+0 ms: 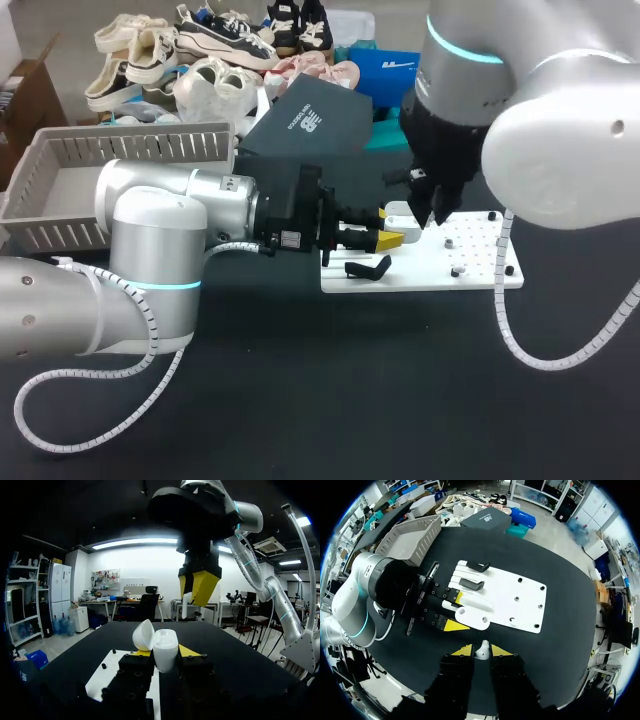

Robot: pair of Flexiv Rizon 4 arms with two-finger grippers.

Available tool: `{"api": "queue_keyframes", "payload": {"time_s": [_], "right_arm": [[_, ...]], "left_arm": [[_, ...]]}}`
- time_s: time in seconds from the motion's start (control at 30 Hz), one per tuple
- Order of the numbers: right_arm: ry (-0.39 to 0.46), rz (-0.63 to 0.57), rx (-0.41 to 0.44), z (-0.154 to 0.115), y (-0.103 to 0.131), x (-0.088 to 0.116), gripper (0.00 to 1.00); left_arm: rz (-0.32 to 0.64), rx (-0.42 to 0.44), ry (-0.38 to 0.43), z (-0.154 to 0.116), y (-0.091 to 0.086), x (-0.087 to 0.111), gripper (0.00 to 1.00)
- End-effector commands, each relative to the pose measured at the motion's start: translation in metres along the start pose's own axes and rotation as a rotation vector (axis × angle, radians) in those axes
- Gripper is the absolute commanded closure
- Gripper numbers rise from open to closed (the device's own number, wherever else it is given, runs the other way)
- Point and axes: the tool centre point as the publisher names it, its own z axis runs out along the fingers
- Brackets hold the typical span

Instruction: Pick up each earbud case from the left stands, insert the matching earbuds, close the lid, and place the case in the box.

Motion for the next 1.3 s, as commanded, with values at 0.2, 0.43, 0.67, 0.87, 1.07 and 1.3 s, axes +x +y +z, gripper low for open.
{"api": "queue_keyframes", "payload": {"time_s": [0.2, 0.43, 0.67, 0.87, 1.07, 1.3], "right_arm": [[0.005, 0.008, 0.004, 0.001, 0.002, -0.004, 1.00], [0.005, 0.008, 0.004, 0.001, 0.002, -0.004, 1.00], [0.001, 0.107, -0.038, 0.004, 0.010, -0.012, 1.00], [0.004, 0.245, -0.061, 0.000, 0.012, -0.022, 1.00], [0.014, 0.281, -0.017, 0.004, 0.011, -0.025, 1.00], [0.008, 0.289, 0.015, 0.006, 0.010, -0.026, 1.00]], "left_arm": [[0.001, 0.000, 0.000, 0.001, 0.000, 0.000, 1.00], [0.001, 0.000, 0.000, 0.001, 0.000, 0.000, 1.00], [0.001, 0.000, 0.000, 0.001, 0.000, 0.000, 1.00], [0.001, 0.000, 0.000, 0.001, 0.000, 0.000, 1.00], [0.001, 0.000, 0.000, 0.001, 0.000, 0.000, 1.00], [0.001, 0.000, 0.000, 0.001, 0.000, 0.000, 1.00]]}}
